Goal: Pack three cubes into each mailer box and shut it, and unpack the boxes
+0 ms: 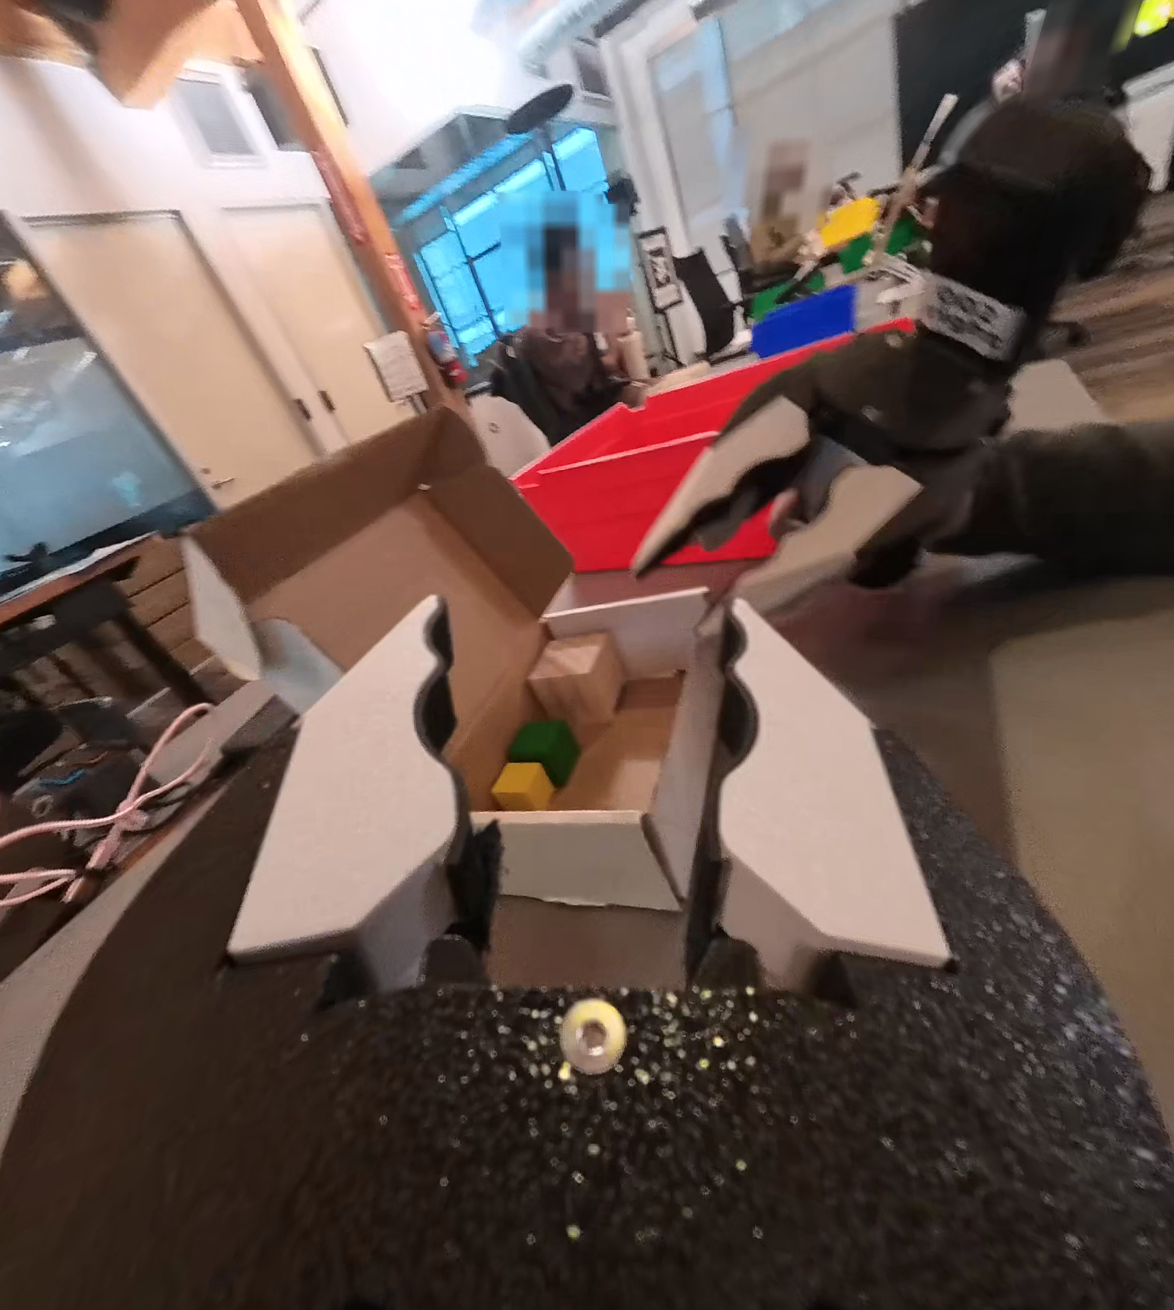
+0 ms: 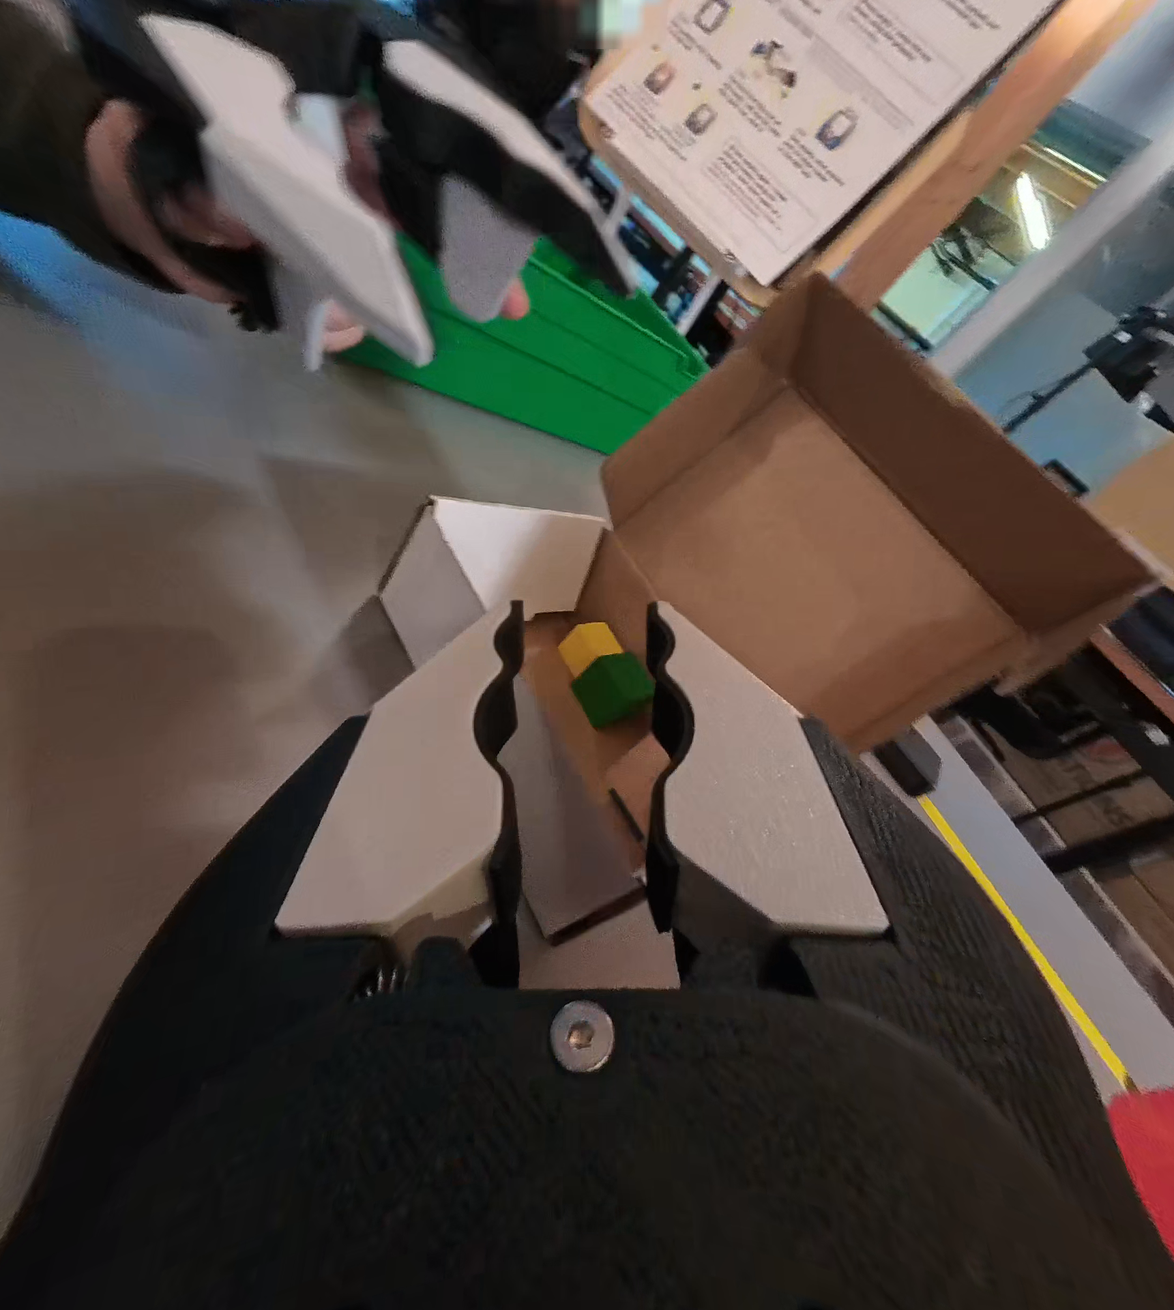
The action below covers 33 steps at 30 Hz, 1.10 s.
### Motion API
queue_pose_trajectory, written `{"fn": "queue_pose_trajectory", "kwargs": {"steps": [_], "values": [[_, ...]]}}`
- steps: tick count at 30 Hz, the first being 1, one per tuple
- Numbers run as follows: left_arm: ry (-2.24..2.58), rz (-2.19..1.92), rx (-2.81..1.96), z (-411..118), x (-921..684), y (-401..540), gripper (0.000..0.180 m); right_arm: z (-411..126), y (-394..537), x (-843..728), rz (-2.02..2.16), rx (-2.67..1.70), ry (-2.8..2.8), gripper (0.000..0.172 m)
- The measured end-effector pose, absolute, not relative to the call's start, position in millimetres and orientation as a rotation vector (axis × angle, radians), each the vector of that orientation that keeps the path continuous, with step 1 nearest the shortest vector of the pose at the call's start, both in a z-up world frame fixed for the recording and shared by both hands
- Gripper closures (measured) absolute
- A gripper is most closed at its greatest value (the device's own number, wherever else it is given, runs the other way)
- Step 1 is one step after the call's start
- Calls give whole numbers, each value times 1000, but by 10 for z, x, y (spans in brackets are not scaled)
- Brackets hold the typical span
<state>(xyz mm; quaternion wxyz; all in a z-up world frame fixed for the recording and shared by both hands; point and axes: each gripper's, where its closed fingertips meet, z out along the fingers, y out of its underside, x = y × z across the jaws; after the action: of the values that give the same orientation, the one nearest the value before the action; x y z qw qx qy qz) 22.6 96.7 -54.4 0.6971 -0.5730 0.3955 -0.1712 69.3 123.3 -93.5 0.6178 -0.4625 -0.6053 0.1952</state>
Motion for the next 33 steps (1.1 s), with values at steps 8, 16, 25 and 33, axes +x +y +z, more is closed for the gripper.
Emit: {"fn": "queue_pose_trajectory", "kwargs": {"steps": [8, 16, 25, 33], "values": [[1006, -422, -1346, -734, 395, 832, 130, -701, 1489, 703, 409, -1258, -1417, 130], [1093, -300, -1386, -1021, 455, 872, 140, -1219, 1691, 707, -32, -1620, -1998, 127], [1179, -84, -1468, -1332, 344, 1052, 172, -1473, 2064, 837, -329, -1839, -2021, 132], [1204, -48, -1434, -1348, 383, 1038, 180, -1549, 2060, 839, -419, -1832, -2056, 138]]}}
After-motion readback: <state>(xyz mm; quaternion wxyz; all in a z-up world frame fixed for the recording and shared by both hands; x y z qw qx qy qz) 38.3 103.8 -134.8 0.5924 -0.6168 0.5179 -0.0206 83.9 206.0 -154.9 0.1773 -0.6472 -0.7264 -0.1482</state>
